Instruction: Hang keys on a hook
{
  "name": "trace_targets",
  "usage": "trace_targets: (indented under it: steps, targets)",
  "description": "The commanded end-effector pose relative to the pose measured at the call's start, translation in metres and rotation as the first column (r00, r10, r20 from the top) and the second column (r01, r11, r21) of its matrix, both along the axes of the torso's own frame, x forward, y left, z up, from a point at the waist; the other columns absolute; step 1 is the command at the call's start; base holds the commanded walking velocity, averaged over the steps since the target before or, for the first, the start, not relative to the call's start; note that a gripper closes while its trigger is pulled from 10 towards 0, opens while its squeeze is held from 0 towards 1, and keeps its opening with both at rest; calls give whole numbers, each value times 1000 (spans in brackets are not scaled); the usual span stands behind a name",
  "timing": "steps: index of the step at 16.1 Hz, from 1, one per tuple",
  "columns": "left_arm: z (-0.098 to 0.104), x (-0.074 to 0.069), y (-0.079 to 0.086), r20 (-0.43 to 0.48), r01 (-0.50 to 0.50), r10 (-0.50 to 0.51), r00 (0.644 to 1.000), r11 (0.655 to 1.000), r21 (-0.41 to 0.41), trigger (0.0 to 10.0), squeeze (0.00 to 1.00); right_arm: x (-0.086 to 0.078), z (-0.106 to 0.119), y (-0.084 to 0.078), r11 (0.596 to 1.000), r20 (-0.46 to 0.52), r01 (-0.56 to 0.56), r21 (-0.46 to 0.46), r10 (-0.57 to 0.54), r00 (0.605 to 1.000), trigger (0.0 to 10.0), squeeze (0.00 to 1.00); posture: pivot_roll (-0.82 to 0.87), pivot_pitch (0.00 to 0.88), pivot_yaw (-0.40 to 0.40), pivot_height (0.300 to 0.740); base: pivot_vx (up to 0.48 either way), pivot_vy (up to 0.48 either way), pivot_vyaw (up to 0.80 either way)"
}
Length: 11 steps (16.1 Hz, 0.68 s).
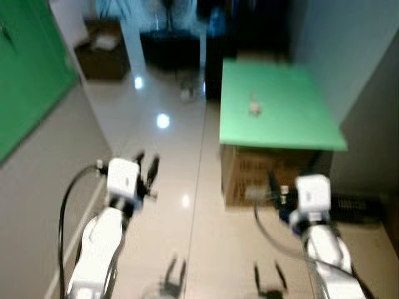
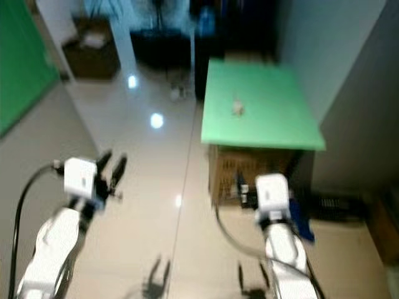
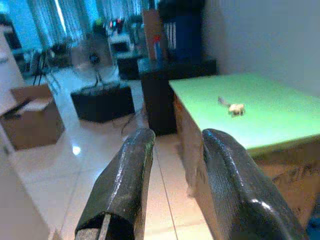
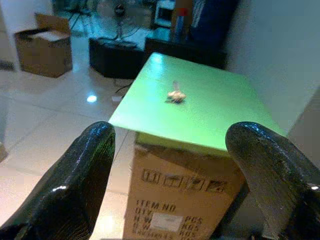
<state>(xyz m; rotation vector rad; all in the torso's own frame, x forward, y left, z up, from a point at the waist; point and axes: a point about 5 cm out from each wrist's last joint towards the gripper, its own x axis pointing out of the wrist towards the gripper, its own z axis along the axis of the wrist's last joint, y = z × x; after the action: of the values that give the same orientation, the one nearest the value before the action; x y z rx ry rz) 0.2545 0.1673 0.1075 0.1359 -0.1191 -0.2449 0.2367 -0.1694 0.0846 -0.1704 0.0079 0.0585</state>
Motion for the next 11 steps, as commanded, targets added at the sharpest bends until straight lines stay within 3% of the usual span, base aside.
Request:
trace_targets:
  steps: [1,3,11]
  targets:
    - [-2,-1,1,-13,1,-1,1000,1000,6,10000,0,0,4,2,1000,21,-12,15,12,1000,10000,0,-107,30,5,740,371,0,-800]
    - [-3,-1,-1,-14,10,-10,1000,1000,3,10000,0,1,5,-1,1000,19,-4,15,4,1000,10000,0,-104,29,0,740,386,0,-684]
    - [-4,-1,-1,-15,6,-6,1000,1000,17,10000,0,3,6,1,1000,23,-24,-7,24,999,10000,0,-105,29,-2,740,420,0,0]
